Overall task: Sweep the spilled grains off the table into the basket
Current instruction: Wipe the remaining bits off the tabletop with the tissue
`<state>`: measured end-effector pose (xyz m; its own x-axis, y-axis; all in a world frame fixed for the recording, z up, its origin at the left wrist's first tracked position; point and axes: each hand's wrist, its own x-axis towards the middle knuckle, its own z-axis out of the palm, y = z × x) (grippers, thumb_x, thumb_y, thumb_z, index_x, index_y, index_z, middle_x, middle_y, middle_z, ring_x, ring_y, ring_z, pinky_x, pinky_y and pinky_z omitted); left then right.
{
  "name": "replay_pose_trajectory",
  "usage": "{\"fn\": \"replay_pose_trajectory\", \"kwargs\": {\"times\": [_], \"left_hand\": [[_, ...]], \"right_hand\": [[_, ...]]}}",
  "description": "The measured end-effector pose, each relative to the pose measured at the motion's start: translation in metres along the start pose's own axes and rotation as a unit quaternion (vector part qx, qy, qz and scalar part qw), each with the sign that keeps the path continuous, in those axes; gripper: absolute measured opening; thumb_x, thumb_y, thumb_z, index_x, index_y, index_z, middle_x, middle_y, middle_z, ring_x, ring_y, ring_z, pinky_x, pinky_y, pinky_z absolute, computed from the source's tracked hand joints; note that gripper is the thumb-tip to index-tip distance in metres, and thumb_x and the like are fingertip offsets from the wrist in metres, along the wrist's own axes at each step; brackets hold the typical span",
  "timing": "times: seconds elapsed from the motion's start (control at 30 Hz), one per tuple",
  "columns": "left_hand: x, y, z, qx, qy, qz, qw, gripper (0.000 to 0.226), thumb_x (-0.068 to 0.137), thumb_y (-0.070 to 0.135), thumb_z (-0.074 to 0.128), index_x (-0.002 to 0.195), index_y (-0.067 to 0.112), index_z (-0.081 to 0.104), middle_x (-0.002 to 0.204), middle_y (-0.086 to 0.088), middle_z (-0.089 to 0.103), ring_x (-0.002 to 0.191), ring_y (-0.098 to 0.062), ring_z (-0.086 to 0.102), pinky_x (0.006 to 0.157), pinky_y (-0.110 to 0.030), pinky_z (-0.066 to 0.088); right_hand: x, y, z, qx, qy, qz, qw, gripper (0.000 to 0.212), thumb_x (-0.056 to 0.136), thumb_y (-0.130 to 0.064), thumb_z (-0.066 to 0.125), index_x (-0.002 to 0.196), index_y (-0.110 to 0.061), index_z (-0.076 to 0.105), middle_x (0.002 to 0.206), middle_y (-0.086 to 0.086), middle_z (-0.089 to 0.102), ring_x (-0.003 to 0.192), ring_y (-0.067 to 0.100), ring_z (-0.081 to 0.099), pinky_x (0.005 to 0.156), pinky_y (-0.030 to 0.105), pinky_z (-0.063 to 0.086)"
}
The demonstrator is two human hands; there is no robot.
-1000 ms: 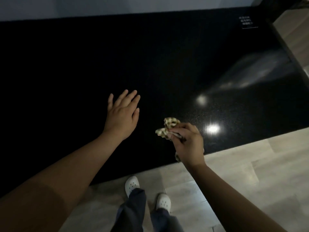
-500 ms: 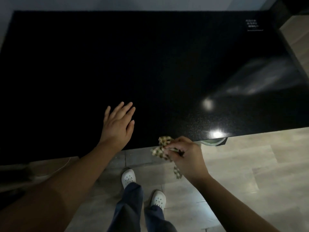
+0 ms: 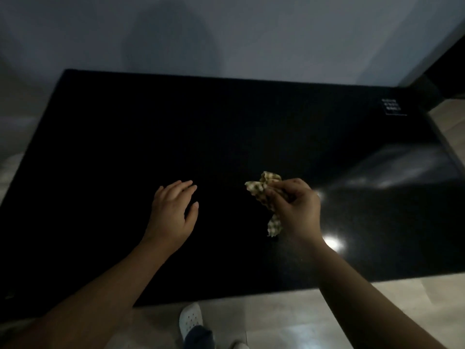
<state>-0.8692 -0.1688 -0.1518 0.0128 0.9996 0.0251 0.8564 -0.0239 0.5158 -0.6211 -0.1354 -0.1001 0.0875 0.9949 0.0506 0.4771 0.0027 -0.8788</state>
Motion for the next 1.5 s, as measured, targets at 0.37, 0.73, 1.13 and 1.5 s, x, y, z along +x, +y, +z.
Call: {"fn": "replay_pose_trajectory", "kwargs": {"times": [0.37, 0.73, 1.13, 1.5], "left_hand": [[0.129, -0.027, -0.005, 0.031, 0.008, -0.003, 0.999, 0.054, 0.092, 0.039, 0.036, 0.138, 0.012, 0.047, 0.145, -0.004, 0.042, 0.139, -0.022, 0.028, 0.118, -0.044, 0.010], [0.171, -0.045, 0.012, 0.076, 0.026, -0.016, 0.997, 0.057, 0.091, 0.050, 0.029, 0.135, 0.020, 0.048, 0.144, 0.001, 0.039, 0.137, -0.019, 0.028, 0.117, -0.049, 0.014], [0.174, -0.042, 0.013, 0.082, 0.018, -0.034, 0.996, 0.052, 0.092, 0.047, 0.034, 0.137, 0.024, 0.045, 0.145, 0.007, 0.036, 0.139, -0.014, 0.026, 0.116, -0.049, 0.014], [0.175, -0.044, 0.013, 0.095, 0.012, -0.029, 0.995, 0.055, 0.092, 0.048, 0.032, 0.139, 0.023, 0.044, 0.147, 0.005, 0.036, 0.140, -0.016, 0.025, 0.116, -0.050, 0.013]], "right_hand": [[0.137, -0.003, 0.047, -0.008, 0.010, -0.014, 1.000, 0.011, 0.085, -0.012, 0.071, 0.096, -0.014, 0.072, 0.094, -0.005, 0.062, 0.081, -0.015, 0.056, 0.068, 0.002, 0.042], [0.314, 0.021, 0.089, -0.072, 0.011, -0.084, 0.994, 0.017, 0.086, -0.015, 0.069, 0.102, -0.012, 0.073, 0.100, 0.004, 0.067, 0.084, 0.003, 0.060, 0.076, 0.002, 0.042], [0.402, 0.033, 0.137, -0.114, 0.002, -0.050, 0.992, 0.022, 0.087, -0.022, 0.065, 0.105, -0.012, 0.073, 0.102, 0.005, 0.072, 0.093, 0.017, 0.066, 0.085, 0.028, 0.052], [0.341, 0.012, 0.107, -0.062, -0.049, -0.070, 0.994, 0.013, 0.084, -0.020, 0.071, 0.096, -0.015, 0.074, 0.086, -0.004, 0.069, 0.074, 0.005, 0.064, 0.073, 0.022, 0.055]]}}
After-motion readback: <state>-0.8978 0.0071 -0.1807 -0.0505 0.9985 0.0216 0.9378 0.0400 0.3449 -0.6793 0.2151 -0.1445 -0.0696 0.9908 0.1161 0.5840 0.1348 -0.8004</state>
